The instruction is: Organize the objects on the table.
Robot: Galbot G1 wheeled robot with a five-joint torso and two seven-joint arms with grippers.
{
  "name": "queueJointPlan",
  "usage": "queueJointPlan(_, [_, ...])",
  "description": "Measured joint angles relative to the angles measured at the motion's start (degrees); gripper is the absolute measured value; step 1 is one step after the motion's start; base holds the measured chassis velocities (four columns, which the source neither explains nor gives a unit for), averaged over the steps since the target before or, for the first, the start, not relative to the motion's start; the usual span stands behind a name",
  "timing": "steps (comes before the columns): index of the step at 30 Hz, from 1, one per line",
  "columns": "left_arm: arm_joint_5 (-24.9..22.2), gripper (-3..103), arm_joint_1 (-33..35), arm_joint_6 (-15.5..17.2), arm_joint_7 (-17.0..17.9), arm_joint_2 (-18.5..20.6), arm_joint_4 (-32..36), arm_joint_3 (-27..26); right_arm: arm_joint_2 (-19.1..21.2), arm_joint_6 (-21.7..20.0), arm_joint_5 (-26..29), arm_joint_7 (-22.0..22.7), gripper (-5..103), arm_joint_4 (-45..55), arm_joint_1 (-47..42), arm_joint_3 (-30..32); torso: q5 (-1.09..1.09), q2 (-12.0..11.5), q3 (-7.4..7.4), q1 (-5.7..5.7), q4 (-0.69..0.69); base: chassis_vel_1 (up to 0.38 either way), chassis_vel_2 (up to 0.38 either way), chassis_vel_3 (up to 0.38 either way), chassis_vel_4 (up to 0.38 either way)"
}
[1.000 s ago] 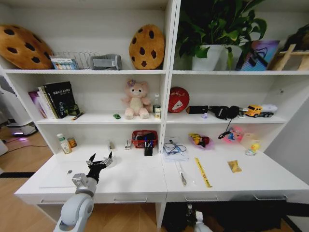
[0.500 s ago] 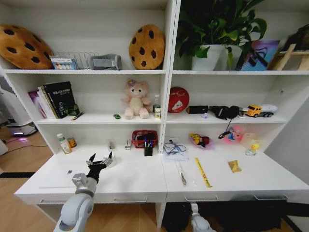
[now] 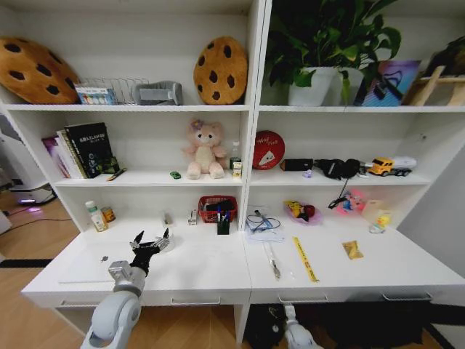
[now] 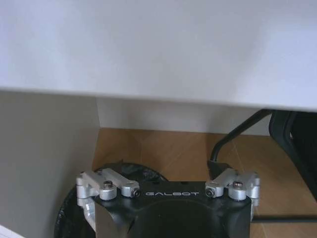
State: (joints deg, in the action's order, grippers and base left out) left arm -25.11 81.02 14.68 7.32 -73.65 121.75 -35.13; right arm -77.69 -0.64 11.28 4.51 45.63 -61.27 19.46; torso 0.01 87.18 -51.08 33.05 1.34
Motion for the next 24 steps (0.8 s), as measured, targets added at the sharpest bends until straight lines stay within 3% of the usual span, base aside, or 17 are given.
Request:
queueJointPlan(7, [0.0,100,0.0,0.0,0.0,0.0,0.0,0.0,0.2,-4.1,0.4,1.1,100,5.7,-2.6,0.0,-0.02,0.0,0.02,0.00,-0.04,0.000,0.000,0.000,0.000])
queueJointPlan(9, [0.0,100,0.0,0.0,0.0,0.0,0.0,0.0,0.4,-9.3,1.0,2.5,100,13.4,-7.4,-0.2,0.00,0.0,0.01,0.00,-0.05,0.000,0.000,0.000,0.000])
queueJointPlan(10, [0.0,100,0.0,0.0,0.0,0.0,0.0,0.0,0.4,-9.3,1.0,2.5,100,13.4,-7.4,-0.2,0.00,0.0,0.01,0.00,-0.05,0.000,0.000,0.000,0.000])
queueJointPlan(12, [0.0,100,0.0,0.0,0.0,0.0,0.0,0.0,0.9,-15.2,1.9,4.5,100,23.0,-14.6,-1.0,-0.01,0.0,0.01,0.00,0.00,0.000,0.000,0.000,0.000])
queueJointPlan(13, [0.0,100,0.0,0.0,0.0,0.0,0.0,0.0,0.9,-15.2,1.9,4.5,100,23.0,-14.6,-1.0,-0.01,0.0,0.01,0.00,0.00,0.000,0.000,0.000,0.000])
queueJointPlan(15, [0.0,100,0.0,0.0,0.0,0.0,0.0,0.0,1.5,-19.4,2.1,7.8,100,33.5,-21.4,-1.6,-0.02,0.0,0.02,0.00,-0.03,0.000,0.000,0.000,0.000])
queueJointPlan(24, [0.0,100,0.0,0.0,0.0,0.0,0.0,0.0,4.0,-22.5,1.4,15.7,100,51.4,-33.6,-3.3,-0.02,0.0,0.01,0.00,-0.02,0.000,0.000,0.000,0.000])
